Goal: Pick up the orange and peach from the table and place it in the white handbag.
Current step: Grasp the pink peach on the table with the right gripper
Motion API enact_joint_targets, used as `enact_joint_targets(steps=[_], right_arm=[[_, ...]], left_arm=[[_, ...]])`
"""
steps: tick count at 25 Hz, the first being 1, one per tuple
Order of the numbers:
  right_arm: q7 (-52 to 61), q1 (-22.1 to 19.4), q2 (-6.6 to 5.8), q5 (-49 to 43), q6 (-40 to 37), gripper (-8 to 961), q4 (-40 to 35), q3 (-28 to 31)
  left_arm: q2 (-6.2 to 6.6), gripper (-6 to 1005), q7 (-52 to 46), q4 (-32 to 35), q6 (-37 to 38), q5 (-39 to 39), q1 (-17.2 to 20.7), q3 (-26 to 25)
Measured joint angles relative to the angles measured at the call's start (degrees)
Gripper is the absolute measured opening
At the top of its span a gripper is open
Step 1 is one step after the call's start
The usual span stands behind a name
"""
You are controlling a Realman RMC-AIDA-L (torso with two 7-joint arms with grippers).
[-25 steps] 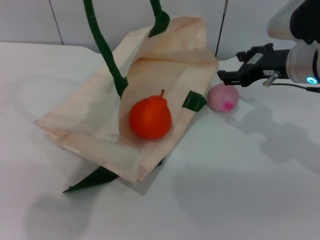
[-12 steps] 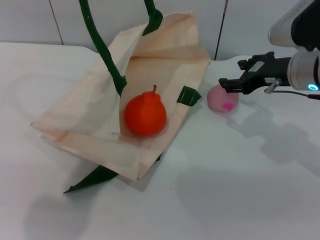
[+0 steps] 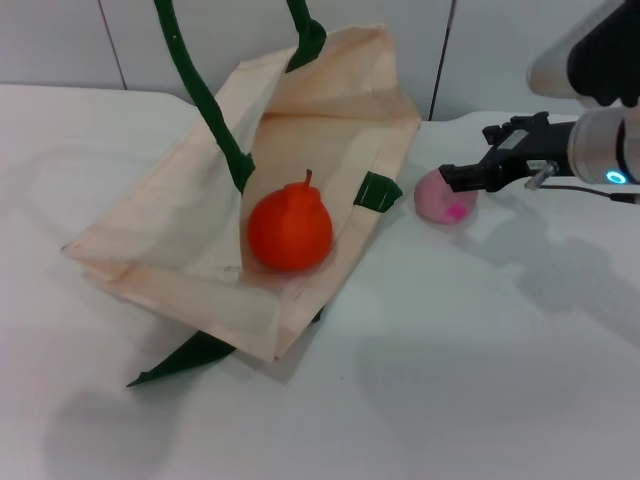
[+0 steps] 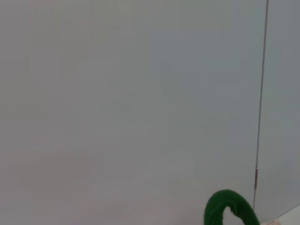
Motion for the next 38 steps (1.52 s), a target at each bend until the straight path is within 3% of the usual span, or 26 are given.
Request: enact_joint_targets(steps=[8,38], right_arm=[[0.00,3.56,0.15,0.44,2.51,827,6.94,0.03],[-0.10,4.47,0.51,2.38,1.05,828,7.62,-0.79]], left_arm=[[0.00,128,0.01,-0.07,0.13,0.00,-0.26,0.23],[0.04,129,0.54,0.11,-0.06,0.51,-1.04,0.52]])
